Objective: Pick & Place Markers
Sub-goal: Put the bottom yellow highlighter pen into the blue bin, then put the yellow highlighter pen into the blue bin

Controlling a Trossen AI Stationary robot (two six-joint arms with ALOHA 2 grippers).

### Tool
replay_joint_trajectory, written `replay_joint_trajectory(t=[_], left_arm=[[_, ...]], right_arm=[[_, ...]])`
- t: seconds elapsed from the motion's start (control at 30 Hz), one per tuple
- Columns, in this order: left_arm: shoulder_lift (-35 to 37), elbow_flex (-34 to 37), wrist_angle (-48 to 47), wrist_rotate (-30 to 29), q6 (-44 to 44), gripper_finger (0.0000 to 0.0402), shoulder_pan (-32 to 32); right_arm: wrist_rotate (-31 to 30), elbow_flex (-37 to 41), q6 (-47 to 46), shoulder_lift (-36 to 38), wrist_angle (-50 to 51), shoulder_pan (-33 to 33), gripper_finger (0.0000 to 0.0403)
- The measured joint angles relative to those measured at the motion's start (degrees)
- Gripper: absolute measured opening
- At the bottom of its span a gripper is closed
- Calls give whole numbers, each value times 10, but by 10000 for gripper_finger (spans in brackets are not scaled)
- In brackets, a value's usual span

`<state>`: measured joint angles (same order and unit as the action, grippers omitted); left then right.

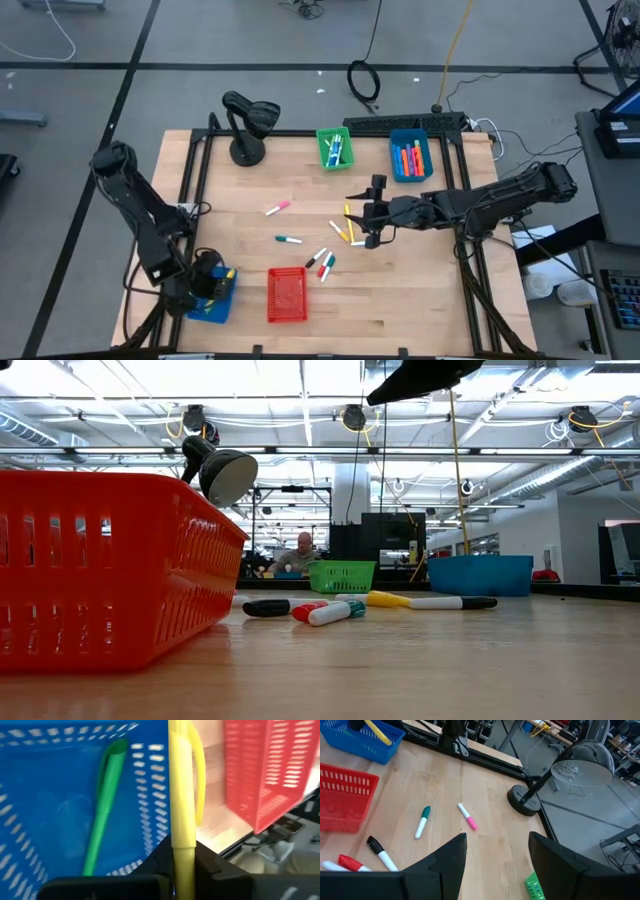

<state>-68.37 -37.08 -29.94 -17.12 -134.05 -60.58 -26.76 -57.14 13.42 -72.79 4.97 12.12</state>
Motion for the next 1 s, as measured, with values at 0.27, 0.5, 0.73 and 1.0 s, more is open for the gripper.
replay_joint_trajectory(t=[0.27,0.5,0.73,1.0], left_arm=[[24,0,-35,68,-28,34,-9],[24,-1,-13,76,-16,150,-13],[25,-1,-14,94,1,214,-15],[94,-1,52,-92,284,229,44]], right_arm=[[0,0,-7,0,0,0,201],[0,0,-8,0,0,0,201],[0,0,-8,0,1,0,201],[0,-1,-8,0,-4,0,201]])
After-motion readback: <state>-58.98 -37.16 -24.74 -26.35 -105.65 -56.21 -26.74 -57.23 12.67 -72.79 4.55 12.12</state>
